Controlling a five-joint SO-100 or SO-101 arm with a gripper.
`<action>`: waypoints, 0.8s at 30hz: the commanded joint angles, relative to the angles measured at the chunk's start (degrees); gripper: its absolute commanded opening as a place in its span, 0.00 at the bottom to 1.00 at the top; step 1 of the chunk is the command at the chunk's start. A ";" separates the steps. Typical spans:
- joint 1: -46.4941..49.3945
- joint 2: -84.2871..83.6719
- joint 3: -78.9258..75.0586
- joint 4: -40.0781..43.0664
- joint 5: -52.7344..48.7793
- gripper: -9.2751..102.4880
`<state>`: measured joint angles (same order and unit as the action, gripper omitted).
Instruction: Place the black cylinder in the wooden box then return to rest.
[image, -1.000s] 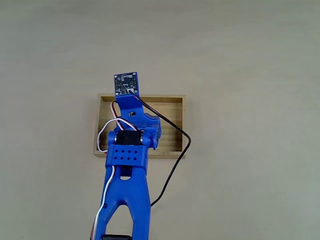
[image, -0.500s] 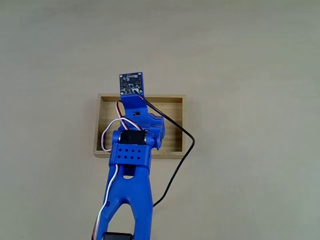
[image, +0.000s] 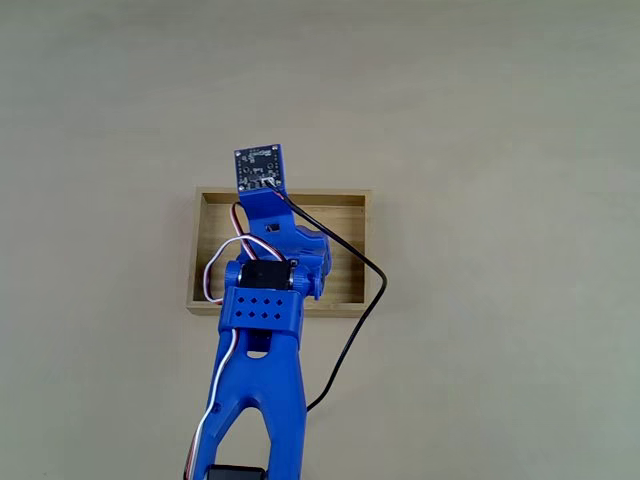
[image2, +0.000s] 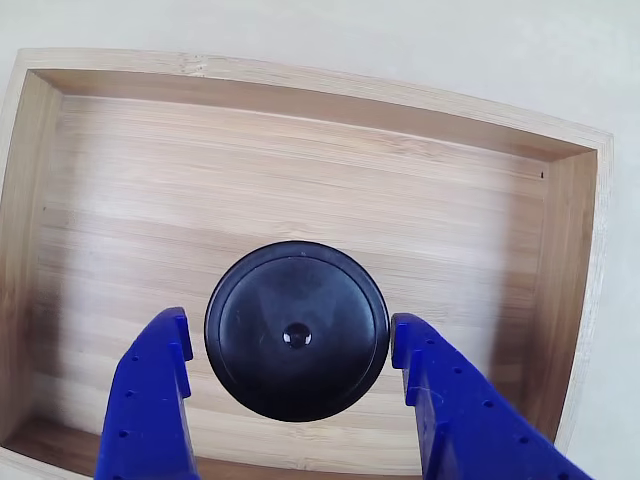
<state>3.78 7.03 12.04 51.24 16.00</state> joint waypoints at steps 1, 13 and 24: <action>1.32 -8.35 -5.62 -0.18 1.14 0.35; 1.49 -22.32 3.08 0.44 3.43 0.35; 0.26 -52.21 25.93 -0.44 -3.52 0.26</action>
<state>4.92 -29.09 32.61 51.50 14.24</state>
